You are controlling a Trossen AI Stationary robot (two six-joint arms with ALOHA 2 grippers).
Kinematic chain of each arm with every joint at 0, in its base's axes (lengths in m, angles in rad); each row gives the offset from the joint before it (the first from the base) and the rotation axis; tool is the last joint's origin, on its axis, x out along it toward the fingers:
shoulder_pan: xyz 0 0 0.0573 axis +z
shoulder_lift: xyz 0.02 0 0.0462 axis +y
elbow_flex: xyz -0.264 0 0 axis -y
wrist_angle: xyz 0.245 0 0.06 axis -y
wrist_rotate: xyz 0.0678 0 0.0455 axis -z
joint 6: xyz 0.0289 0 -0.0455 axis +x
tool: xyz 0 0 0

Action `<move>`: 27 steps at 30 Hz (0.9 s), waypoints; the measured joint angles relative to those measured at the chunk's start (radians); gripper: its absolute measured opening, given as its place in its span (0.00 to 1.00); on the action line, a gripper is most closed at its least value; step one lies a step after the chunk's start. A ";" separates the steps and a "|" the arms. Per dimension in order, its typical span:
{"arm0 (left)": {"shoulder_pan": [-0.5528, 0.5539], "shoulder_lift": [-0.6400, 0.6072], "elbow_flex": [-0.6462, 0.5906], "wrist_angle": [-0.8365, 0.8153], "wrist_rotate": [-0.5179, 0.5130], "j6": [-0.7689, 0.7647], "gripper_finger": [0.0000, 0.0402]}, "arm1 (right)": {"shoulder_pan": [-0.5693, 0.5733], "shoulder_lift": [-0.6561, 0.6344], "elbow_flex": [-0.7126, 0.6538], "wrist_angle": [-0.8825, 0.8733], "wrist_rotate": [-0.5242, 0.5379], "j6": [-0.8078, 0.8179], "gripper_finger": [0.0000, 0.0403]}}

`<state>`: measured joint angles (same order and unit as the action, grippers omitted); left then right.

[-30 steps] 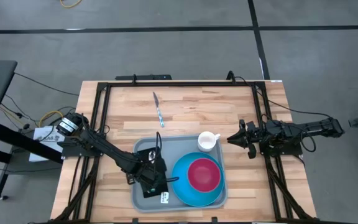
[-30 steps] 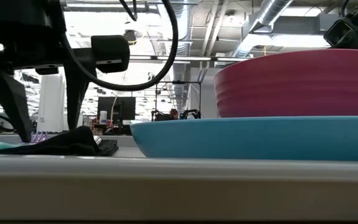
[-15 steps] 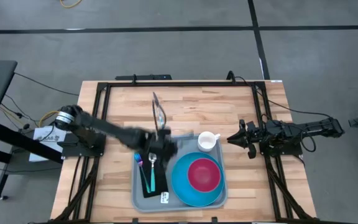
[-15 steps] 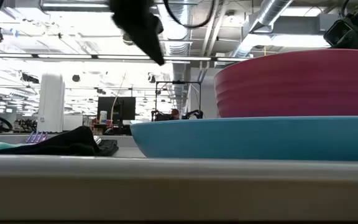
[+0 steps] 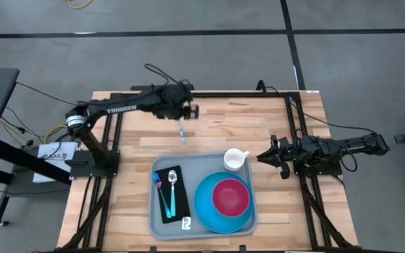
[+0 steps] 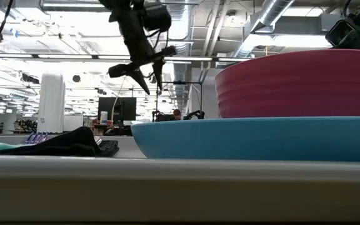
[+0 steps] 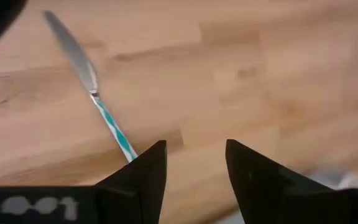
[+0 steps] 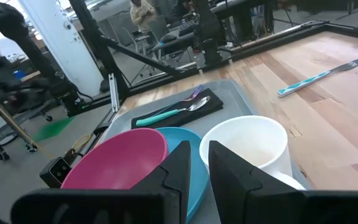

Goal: Set up tray
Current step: Put the blue knife on the black napkin to the right of the blue spoon

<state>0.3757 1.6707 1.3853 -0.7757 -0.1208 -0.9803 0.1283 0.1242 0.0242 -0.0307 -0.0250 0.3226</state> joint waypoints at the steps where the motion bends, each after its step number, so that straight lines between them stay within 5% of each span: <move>1: 0.026 0.000 0.000 0.003 0.008 -0.031 0.38 | 0.000 0.000 0.000 0.000 0.000 0.000 0.13; 12: 0.099 0.023 0.000 -0.029 -0.055 -0.157 0.38 | 0.000 0.000 0.000 0.000 0.000 0.000 0.13; 27: 0.072 0.167 -0.002 -0.091 0.048 -0.300 0.38 | 0.000 0.000 0.000 0.000 0.000 0.000 0.13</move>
<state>0.4479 1.8378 1.3834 -0.8664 -0.0724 -1.2801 0.1283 0.1240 0.0242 -0.0309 -0.0250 0.3229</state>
